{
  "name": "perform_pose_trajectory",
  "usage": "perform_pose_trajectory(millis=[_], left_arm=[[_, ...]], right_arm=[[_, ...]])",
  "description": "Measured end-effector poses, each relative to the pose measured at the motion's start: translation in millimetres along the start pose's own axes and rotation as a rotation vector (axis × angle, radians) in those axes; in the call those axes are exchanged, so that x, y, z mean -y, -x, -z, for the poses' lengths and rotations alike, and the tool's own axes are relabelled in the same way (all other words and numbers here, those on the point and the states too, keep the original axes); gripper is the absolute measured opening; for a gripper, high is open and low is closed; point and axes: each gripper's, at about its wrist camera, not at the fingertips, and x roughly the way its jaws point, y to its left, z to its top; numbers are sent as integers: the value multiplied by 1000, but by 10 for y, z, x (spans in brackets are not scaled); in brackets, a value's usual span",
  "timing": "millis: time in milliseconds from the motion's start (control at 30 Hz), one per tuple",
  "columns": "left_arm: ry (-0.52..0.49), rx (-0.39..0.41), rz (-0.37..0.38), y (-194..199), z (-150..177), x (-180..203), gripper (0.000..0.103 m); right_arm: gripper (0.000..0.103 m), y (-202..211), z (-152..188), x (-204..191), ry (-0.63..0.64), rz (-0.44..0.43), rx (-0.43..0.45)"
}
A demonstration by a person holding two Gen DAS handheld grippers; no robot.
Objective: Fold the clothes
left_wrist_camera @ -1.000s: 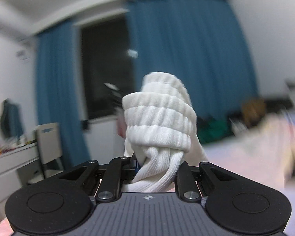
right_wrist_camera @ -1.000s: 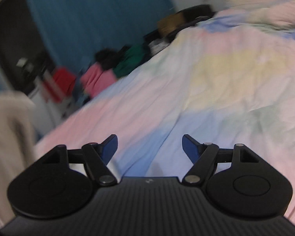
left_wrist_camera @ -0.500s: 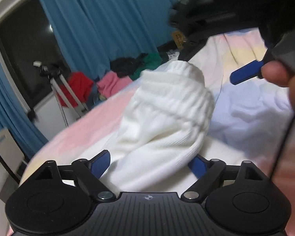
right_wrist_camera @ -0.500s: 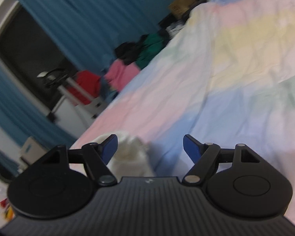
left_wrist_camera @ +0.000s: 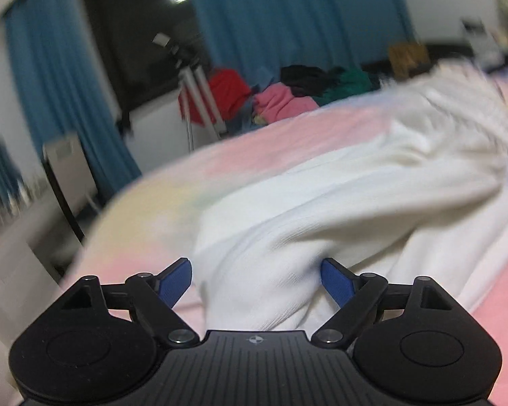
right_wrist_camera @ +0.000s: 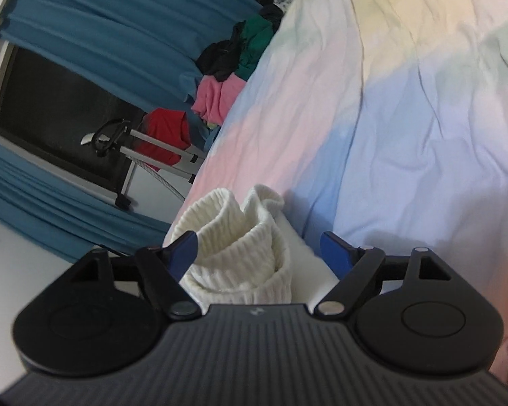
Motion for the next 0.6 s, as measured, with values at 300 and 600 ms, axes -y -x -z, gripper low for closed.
perform_pose_trajectory(millis=[300, 600], left_arm=[[-122, 55, -36, 92, 95, 279, 72], [-114, 120, 3, 143, 102, 348, 30]], right_arm=[[89, -134, 207, -81, 73, 42, -105], [40, -336, 367, -421, 381, 117, -33]])
